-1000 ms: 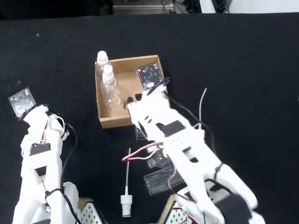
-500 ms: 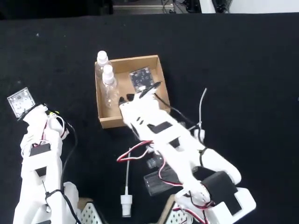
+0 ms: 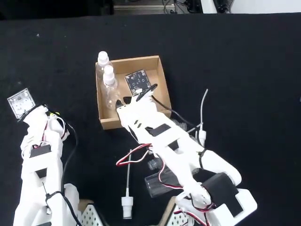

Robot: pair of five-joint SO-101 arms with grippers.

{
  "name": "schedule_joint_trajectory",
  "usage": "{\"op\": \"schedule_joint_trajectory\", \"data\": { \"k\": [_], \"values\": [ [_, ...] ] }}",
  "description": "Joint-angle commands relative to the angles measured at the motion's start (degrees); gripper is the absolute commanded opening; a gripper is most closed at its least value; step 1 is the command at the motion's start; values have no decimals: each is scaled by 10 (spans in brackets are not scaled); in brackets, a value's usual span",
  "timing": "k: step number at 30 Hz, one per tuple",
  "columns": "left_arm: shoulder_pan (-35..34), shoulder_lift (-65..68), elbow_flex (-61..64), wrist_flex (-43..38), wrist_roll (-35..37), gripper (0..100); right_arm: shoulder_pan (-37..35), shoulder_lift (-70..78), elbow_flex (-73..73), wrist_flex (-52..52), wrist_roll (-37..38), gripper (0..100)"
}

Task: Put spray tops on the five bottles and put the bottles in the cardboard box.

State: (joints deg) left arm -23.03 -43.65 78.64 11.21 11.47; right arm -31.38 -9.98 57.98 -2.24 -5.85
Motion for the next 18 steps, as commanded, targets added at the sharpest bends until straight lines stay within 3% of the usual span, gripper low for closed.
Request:
{"op": "schedule_joint_trajectory", "data": {
  "k": [1, 18],
  "values": [
    [-5, -18, -8, -12, 3, 42, -7, -3, -51, -18, -3, 47],
    [-5, -18, -8, -12, 3, 41, -6, 15, -49, -62, 0, 47]
  ]
}}
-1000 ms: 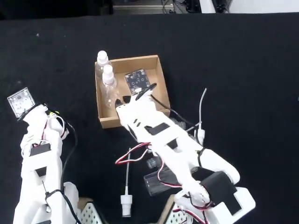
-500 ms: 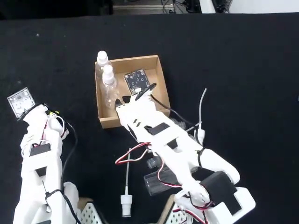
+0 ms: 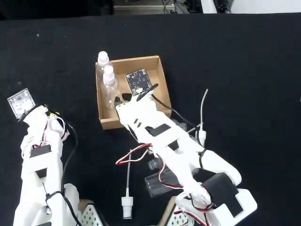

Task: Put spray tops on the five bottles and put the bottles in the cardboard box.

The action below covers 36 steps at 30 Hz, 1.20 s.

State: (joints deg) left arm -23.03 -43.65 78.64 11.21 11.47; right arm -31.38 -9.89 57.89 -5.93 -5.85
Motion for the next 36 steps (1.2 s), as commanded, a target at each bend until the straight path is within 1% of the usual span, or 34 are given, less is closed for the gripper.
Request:
{"op": "schedule_joint_trajectory", "data": {
  "k": [1, 7, 15, 27, 36],
  "values": [
    [-5, -18, -8, -12, 3, 41, -6, 23, -51, -25, 0, 47],
    [-5, -18, -8, -12, 3, 41, -6, 83, -73, -50, 1, 47],
    [-5, -18, -8, -12, 3, 41, -6, 86, -77, -50, 1, 47],
    [-5, -18, -8, -12, 3, 41, -11, 83, -79, -48, -4, 49],
    [-5, -18, -8, -12, 3, 41, -10, 21, -52, -44, -4, 47]
  ]
}}
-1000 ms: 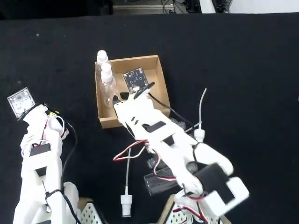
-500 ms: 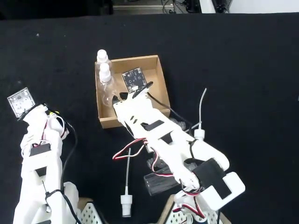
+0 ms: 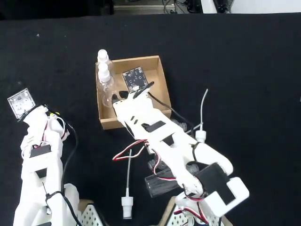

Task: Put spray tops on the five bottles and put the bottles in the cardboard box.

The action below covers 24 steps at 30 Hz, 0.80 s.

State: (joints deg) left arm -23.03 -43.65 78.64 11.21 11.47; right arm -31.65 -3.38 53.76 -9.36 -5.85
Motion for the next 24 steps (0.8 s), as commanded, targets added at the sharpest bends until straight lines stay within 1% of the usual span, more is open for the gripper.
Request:
{"op": "schedule_joint_trajectory", "data": {
  "k": [1, 4, 6, 10, 16, 18, 21, 24],
  "values": [
    [-5, -18, -8, -12, 3, 41, -7, -48, -7, -10, -4, 47],
    [-5, -18, -8, -12, 3, 41, -4, -58, -3, -7, -1, 47],
    [-5, -18, -8, -12, 3, 41, 8, -75, -3, 22, 0, 49],
    [-5, -18, -8, -12, 3, 41, 32, -147, -14, 135, 0, 50],
    [-5, -18, -8, -12, 3, 42, 76, -305, -61, 372, 2, 50],
    [-5, -18, -8, -11, 3, 42, 100, -360, -89, 466, 37, 50],
    [-5, -18, -8, -10, 3, 42, 140, -425, -132, 603, 148, 57],
    [-5, -18, -8, -10, 3, 42, 193, -464, -167, 733, 220, 137]
  ]
}}
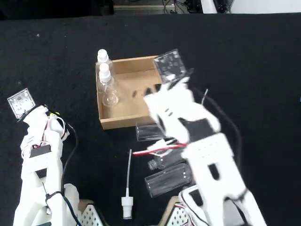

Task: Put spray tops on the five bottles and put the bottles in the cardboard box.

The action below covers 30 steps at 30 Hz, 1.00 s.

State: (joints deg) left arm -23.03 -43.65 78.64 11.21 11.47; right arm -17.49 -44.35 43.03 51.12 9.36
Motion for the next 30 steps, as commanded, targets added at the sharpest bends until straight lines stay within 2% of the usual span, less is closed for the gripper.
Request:
{"op": "schedule_joint_trajectory", "data": {
  "k": [1, 4, 9, 11, 17, 23, 28, 30],
  "values": [
    [-3, -18, -8, -10, 3, 42, 72, -59, -69, 168, 84, 165],
    [-2, -18, -8, -10, 3, 43, 117, -58, -82, 259, 161, 209],
    [-4, -18, -7, -10, 3, 43, 150, -33, -82, 369, 420, 198],
    [-5, -18, -7, -9, 3, 43, 153, -15, -82, 392, 479, 198],
    [-5, -18, -7, -9, 3, 43, 151, 83, -80, 403, 565, 201],
    [-5, -18, -7, -9, 3, 43, 147, 153, -63, 404, 694, 204],
    [-5, -18, -7, -9, 3, 43, 98, 146, -47, 415, 724, 329],
    [-5, -18, -7, -9, 3, 43, 69, 147, -21, 400, 727, 342]
  ]
}}
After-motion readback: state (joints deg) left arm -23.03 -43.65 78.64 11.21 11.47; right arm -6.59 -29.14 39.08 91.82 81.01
